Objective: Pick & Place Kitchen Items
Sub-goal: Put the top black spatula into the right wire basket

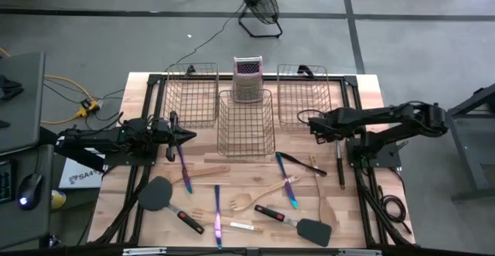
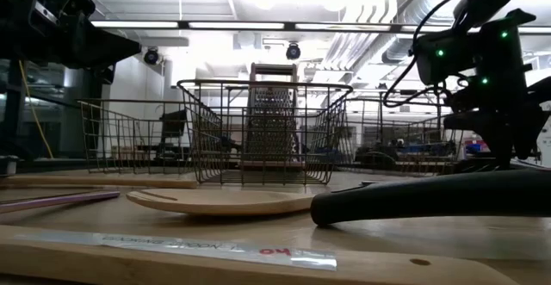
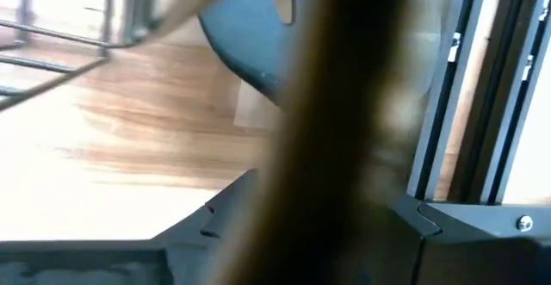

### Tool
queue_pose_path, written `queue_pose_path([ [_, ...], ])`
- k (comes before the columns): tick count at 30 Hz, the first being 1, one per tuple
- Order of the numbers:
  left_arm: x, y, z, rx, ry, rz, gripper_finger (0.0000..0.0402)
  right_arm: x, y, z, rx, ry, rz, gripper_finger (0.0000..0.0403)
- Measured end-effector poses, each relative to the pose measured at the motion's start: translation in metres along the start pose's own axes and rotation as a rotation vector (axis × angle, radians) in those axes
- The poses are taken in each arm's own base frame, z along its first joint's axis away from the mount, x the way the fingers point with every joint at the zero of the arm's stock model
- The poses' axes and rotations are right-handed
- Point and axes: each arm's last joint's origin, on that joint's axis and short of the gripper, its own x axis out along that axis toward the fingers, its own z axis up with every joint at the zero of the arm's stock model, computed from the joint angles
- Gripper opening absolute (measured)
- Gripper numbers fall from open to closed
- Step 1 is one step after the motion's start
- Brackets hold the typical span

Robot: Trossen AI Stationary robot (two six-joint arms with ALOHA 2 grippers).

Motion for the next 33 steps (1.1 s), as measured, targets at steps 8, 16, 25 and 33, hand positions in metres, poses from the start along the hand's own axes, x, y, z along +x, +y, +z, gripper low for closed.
queue_pose_path([
  [8,0.000,0.000,0.000,0.000,0.000,0.000,0.0015,-0.004,0.003,-0.012,-0.079,0.008,0.023,0.0165],
  [16,0.000,0.000,0.000,0.000,0.000,0.000,0.0015,-0.005,0.004,-0.015,-0.117,0.001,0.023,0.0165],
  [25,0.000,0.000,0.000,0.000,0.000,0.000,0.0015,-0.008,0.001,-0.014,-0.163,-0.048,0.044,0.0165],
  [33,0.000,0.000,0.000,0.000,0.000,0.000,0.0015,-0.017,-0.007,-0.014,-0.217,-0.107,0.114,0.0165],
])
